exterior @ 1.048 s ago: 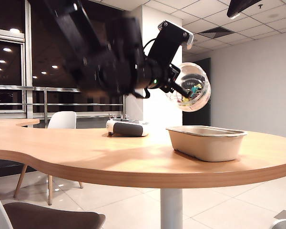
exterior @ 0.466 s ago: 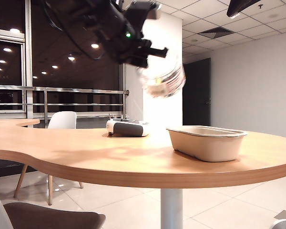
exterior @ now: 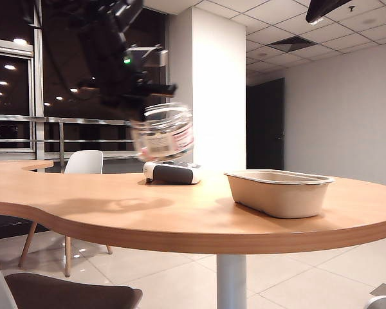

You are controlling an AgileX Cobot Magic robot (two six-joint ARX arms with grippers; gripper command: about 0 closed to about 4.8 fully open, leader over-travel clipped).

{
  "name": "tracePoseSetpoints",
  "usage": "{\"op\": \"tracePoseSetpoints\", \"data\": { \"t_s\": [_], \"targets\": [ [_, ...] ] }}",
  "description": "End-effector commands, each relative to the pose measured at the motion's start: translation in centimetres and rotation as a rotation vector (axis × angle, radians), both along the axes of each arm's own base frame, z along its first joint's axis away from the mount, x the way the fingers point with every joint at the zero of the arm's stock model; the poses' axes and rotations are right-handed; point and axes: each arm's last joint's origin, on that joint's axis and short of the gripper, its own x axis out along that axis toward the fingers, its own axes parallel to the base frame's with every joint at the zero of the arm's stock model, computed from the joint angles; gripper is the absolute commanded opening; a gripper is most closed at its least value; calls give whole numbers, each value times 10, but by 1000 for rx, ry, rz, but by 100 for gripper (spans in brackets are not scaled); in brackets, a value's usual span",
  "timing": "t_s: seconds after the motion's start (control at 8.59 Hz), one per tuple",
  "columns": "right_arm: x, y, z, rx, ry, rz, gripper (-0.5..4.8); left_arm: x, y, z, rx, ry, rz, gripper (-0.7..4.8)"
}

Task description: Pick up the box filled with clips, pour some clips from it into the rectangular paper box, and then put the clip box back on the table.

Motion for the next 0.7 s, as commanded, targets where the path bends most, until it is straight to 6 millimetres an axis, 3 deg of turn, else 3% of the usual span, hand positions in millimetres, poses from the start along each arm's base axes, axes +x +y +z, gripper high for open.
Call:
{"op": "tracePoseSetpoints", "data": {
  "t_s": [0.12,0.23,0.7],
  "targets": [
    [-1,1,4,7,-18,3,-7,12,17,-14,-8,72,15,-6],
    [-1,1,4,7,-19,3,-7,16,12,-32,-2,125,-8,-6],
    [-1,1,4,7,-18,4,-7,27,6,-65,13,186,-19,-6]
  ]
}}
